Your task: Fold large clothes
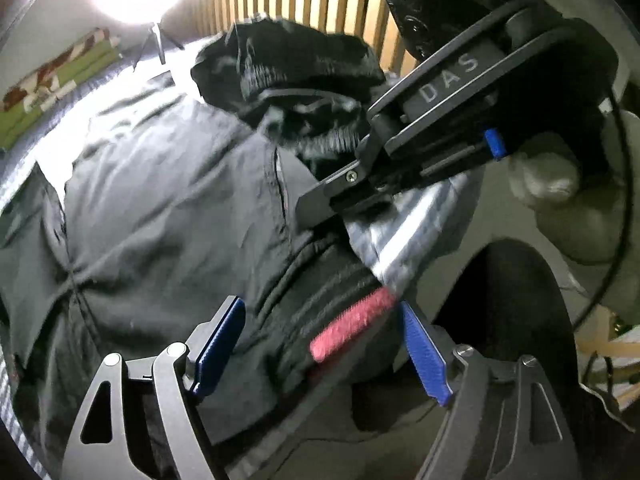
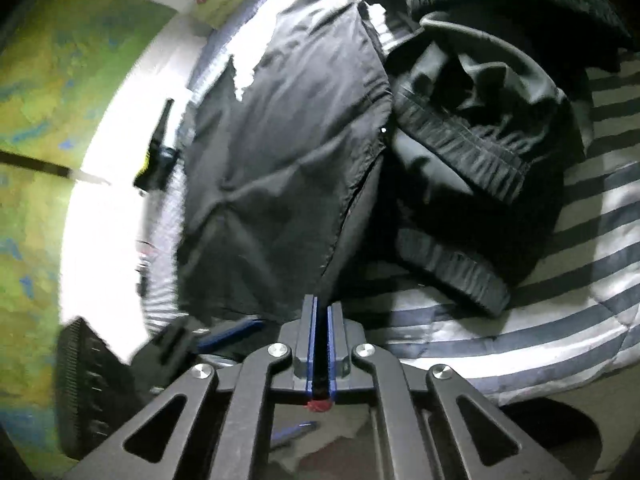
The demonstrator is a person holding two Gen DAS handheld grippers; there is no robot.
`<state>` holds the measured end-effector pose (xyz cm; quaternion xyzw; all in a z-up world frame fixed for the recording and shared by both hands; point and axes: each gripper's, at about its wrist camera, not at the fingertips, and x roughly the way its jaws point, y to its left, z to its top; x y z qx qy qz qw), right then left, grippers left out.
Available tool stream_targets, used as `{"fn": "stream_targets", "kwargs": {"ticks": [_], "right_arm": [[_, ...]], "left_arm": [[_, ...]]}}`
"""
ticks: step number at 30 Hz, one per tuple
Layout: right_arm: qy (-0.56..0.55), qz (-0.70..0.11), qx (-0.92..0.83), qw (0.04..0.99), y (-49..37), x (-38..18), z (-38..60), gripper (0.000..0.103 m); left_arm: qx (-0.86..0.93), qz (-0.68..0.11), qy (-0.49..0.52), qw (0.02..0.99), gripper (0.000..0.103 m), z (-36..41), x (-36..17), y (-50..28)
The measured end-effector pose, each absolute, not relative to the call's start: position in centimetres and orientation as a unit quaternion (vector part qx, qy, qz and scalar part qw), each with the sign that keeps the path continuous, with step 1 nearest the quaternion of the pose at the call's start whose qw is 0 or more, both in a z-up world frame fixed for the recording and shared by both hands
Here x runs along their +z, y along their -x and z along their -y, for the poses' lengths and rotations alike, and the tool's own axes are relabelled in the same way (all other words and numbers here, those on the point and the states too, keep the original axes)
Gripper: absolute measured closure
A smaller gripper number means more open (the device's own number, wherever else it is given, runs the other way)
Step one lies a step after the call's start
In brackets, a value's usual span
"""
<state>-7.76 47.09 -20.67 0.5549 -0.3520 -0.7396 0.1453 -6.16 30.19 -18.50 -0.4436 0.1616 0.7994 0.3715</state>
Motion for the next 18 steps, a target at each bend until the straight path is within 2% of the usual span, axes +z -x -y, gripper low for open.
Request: {"fn": "stream_targets", "kwargs": {"ticks": [1, 3, 4, 6, 9, 12, 15, 17, 18], "right_arm": [[-0.552, 0.358, -0.738, 0.149, 7.9, -20.4, -47.0, 0.099], [-0.548, 0.37, -0.733, 0.157, 8.2, -19.9, -47.0, 0.099], [-0.546, 0.375, -0.732, 0.16, 8.3, -19.8, -47.0, 0.1], [-0.542, 0.376, -0.733, 0.166, 8.9, -19.2, -46.9, 0.1], [-0.546, 0.368, -0.733, 0.174, 9.9, -18.7, -46.4, 0.1], [-0.547, 0.344, -0.738, 0.194, 10.9, -18.0, -45.8, 0.099], [-0.549, 0.338, -0.731, 0.223, 12.6, -17.6, -45.5, 0.099], [-0.55, 0.32, -0.739, 0.222, 13.9, -17.0, -45.3, 0.09], [-0.547, 0.307, -0.751, 0.205, 15.0, -16.4, -45.7, 0.072]], "left_arm": [[0.806, -0.159, 0.436, 0.368, 0.023, -30.3, -18.3, 6.5], [0.809, -0.144, 0.432, 0.372, 0.039, -30.2, -18.1, 7.0], [0.806, -0.137, 0.436, 0.375, 0.042, -30.1, -18.1, 7.3], [0.812, -0.14, 0.426, 0.372, 0.058, -29.8, -17.9, 7.3], [0.819, -0.123, 0.422, 0.369, 0.074, -28.5, -17.5, 7.8], [0.822, -0.076, 0.43, 0.365, 0.083, -26.4, -16.8, 8.9], [0.826, -0.036, 0.433, 0.359, 0.084, -24.4, -15.9, 9.7], [0.828, -0.014, 0.434, 0.354, 0.085, -23.0, -15.4, 10.1], [0.829, -0.006, 0.433, 0.353, 0.085, -22.4, -15.1, 10.2]]}}
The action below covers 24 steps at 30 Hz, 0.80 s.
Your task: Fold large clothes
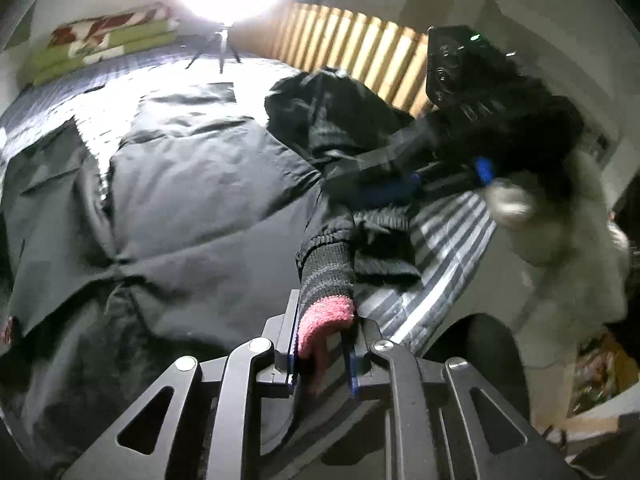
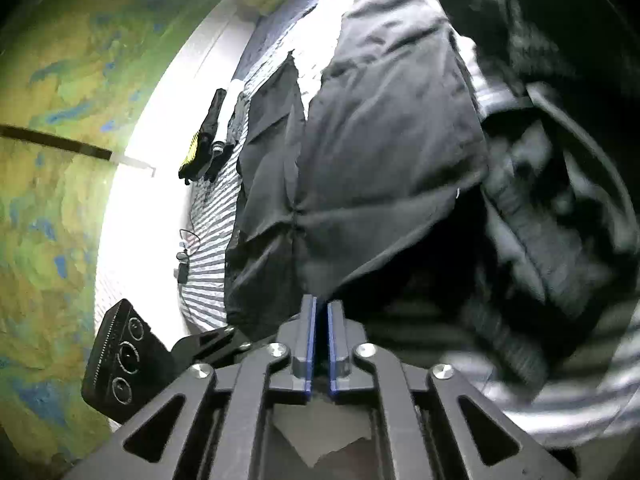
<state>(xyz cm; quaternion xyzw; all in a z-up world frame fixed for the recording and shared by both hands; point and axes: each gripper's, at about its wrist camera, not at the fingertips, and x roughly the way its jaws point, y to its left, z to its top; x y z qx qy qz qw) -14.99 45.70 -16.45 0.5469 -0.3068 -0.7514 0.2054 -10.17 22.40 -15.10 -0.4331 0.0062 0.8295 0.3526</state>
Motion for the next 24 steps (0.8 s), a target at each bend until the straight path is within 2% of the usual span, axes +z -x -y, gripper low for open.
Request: {"fn": "stream_targets", "kwargs": {"ticks": [1, 2, 7, 11, 20, 21, 24], "right_arm": [[-0.537, 0.305, -0.762, 0.194, 15.9, -16.1, -46.2, 0.06], [-0.526, 0.307, -0.772, 0.183, 17.0, -15.8, -47.0, 0.059], [-0.511, 0.298, -0.799, 0.106, 25.5, -16.0, -49.9, 0.059], [-0.524, 0.291, -0.799, 0.051, 33.0, -18.3, -50.7, 0.059], [-0.534, 0.283, -0.796, -0.03, 41.9, -22.1, -50.8, 0.059], [-0.527, 0.291, -0.798, -0.032, 42.5, -22.2, -50.9, 0.061], [-0.523, 0.297, -0.798, -0.041, 44.2, -22.5, -50.5, 0.102]], "left_arm": [[0.831, 0.0, 0.432, 0.351, 0.085, -21.8, -14.8, 10.2], [0.832, 0.005, 0.432, 0.35, 0.085, -21.2, -14.6, 10.3], [0.836, 0.021, 0.428, 0.343, 0.085, -19.1, -13.6, 10.6], [0.84, 0.039, 0.429, 0.33, 0.085, -17.4, -13.3, 10.9], [0.846, 0.094, 0.428, 0.303, 0.085, -12.8, -13.5, 11.7], [0.847, 0.098, 0.427, 0.302, 0.085, -12.3, -13.6, 11.7], [0.848, 0.111, 0.424, 0.299, 0.085, -10.8, -13.9, 11.8]]}}
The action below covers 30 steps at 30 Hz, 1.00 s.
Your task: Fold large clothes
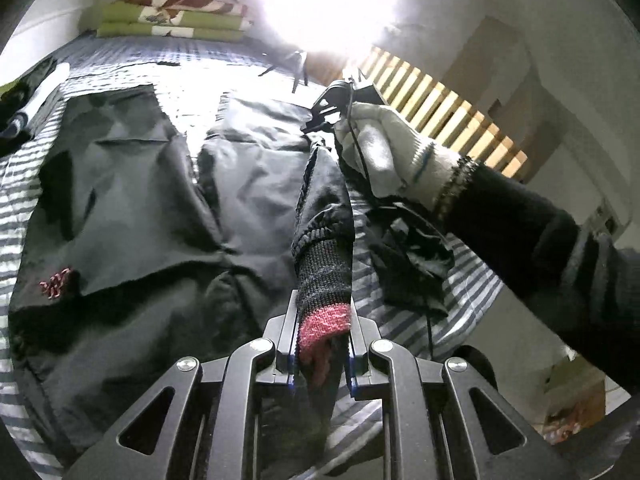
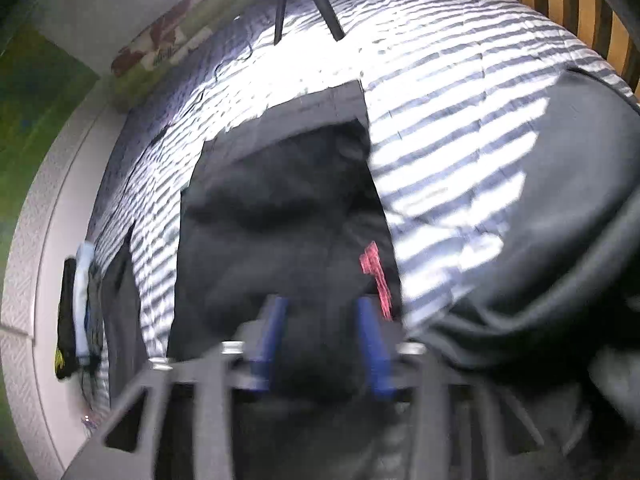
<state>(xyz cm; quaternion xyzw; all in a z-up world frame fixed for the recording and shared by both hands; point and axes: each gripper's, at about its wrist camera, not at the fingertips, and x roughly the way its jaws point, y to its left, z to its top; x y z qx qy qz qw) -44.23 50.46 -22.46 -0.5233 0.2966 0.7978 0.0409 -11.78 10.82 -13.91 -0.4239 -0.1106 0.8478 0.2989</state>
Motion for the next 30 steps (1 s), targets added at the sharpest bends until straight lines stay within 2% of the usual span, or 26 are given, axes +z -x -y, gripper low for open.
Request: {"fn": "stream_targets", "kwargs": {"ticks": [4, 11, 12, 14, 15, 20, 25, 30], "right_arm": [[0.502, -0.267, 0.821, 0.048, 45.8, -20.7, -48.1, 0.103], [0.472, -0.215, 0.855, -0.006, 47.9, -13.8, -40.9, 0.103], [0.474, -0.204, 0.857, -0.002, 47.7, -12.9, -40.3, 0.099], [0.488, -0.2, 0.85, -0.001, 47.7, -12.7, -40.1, 0.069], [0.494, -0.194, 0.847, 0.009, 47.7, -12.8, -40.3, 0.043], [0.511, -0.219, 0.829, 0.053, 48.3, -15.4, -41.9, 0.041], [0.531, -0.209, 0.816, 0.087, 48.6, -17.2, -41.8, 0.041], [0.48, -0.281, 0.829, 0.062, 42.5, -15.7, -45.8, 0.041]], "left_arm": [[0.855, 0.119, 0.417, 0.285, 0.086, -8.1, -14.6, 11.6], [0.858, 0.156, 0.42, 0.25, 0.086, -2.2, -16.2, 10.8], [0.858, 0.16, 0.421, 0.246, 0.086, -1.5, -16.5, 10.8], [0.858, 0.169, 0.424, 0.237, 0.086, -0.3, -17.2, 10.6], [0.856, 0.175, 0.426, 0.236, 0.086, 0.2, -17.6, 10.6], [0.853, 0.174, 0.431, 0.237, 0.086, 0.4, -18.4, 10.5], [0.851, 0.166, 0.439, 0.236, 0.086, -0.2, -18.8, 10.9], [0.851, 0.161, 0.439, 0.239, 0.086, -0.4, -18.6, 11.1]]}}
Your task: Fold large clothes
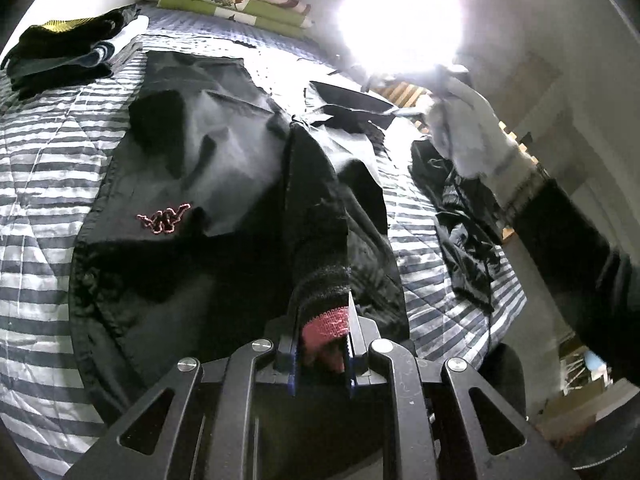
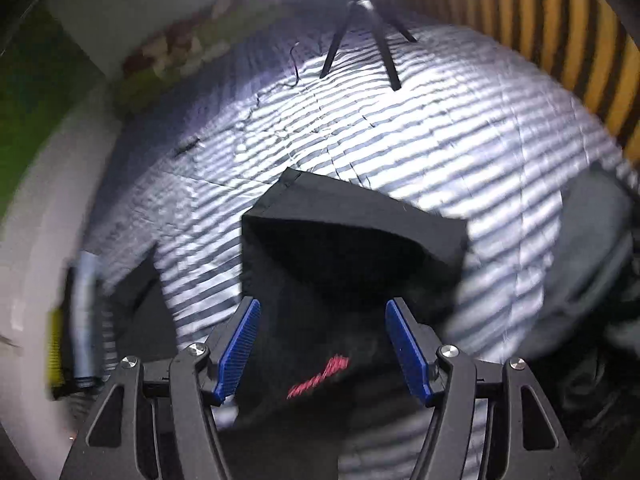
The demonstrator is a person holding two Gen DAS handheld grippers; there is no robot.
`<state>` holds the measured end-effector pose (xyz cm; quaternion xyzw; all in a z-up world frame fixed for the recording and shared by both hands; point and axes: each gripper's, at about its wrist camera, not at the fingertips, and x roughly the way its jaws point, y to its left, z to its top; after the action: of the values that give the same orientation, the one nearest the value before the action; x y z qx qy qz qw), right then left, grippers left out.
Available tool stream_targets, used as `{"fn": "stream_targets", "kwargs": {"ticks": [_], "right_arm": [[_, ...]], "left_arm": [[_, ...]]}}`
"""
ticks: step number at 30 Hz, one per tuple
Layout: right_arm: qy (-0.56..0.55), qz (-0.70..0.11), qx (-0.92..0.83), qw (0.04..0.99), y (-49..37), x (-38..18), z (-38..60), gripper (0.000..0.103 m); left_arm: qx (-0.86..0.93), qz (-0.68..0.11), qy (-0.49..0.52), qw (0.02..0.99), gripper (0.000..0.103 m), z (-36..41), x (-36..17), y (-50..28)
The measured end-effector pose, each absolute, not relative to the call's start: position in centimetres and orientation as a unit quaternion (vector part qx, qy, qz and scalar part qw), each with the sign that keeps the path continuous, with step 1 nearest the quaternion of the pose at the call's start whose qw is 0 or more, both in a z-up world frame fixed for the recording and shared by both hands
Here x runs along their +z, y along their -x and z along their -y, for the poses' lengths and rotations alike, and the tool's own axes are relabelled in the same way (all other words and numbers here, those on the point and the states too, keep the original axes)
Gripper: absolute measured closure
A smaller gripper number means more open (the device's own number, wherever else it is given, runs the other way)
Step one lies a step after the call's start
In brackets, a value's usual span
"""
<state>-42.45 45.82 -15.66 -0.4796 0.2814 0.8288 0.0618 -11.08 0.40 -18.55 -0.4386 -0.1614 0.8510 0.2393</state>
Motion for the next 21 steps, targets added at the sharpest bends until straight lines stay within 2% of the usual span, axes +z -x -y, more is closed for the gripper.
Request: {"fn": "stream_targets", "kwargs": {"ticks": [5, 10, 12, 14, 15, 16, 18, 21], "right_arm": [[0.475, -0.333, 0.811, 0.076, 39.7, -16.4, -49.5, 0.041], [0.488, -0.368, 0.79, 0.045, 42.8, -18.3, -49.9, 0.041], [0.491, -0.358, 0.792, 0.054, 44.6, -18.8, -49.0, 0.041], [0.493, -0.321, 0.805, 0.083, 46.2, -18.9, -48.0, 0.055], [0.496, -0.307, 0.808, 0.089, 46.9, -18.9, -47.4, 0.083], [0.502, -0.295, 0.808, 0.092, 47.8, -18.8, -46.7, 0.1], [0.492, -0.277, 0.82, 0.09, 48.7, -17.7, -45.4, 0.1], [0.462, -0.209, 0.858, 0.077, 50.7, -13.2, -40.3, 0.101]], "left_arm": [[0.852, 0.158, 0.438, 0.24, 0.086, -0.7, -18.4, 11.2], [0.854, 0.152, 0.436, 0.241, 0.086, -0.9, -18.1, 10.9], [0.853, 0.152, 0.437, 0.241, 0.086, -0.9, -18.1, 10.9], [0.853, 0.155, 0.436, 0.242, 0.086, -0.6, -18.2, 11.0], [0.853, 0.157, 0.435, 0.242, 0.086, -0.4, -18.2, 11.0], [0.853, 0.158, 0.434, 0.241, 0.086, -0.1, -18.2, 10.9], [0.854, 0.165, 0.432, 0.24, 0.086, 0.6, -18.3, 10.8], [0.857, 0.171, 0.427, 0.235, 0.086, 1.9, -18.5, 10.3]]}}
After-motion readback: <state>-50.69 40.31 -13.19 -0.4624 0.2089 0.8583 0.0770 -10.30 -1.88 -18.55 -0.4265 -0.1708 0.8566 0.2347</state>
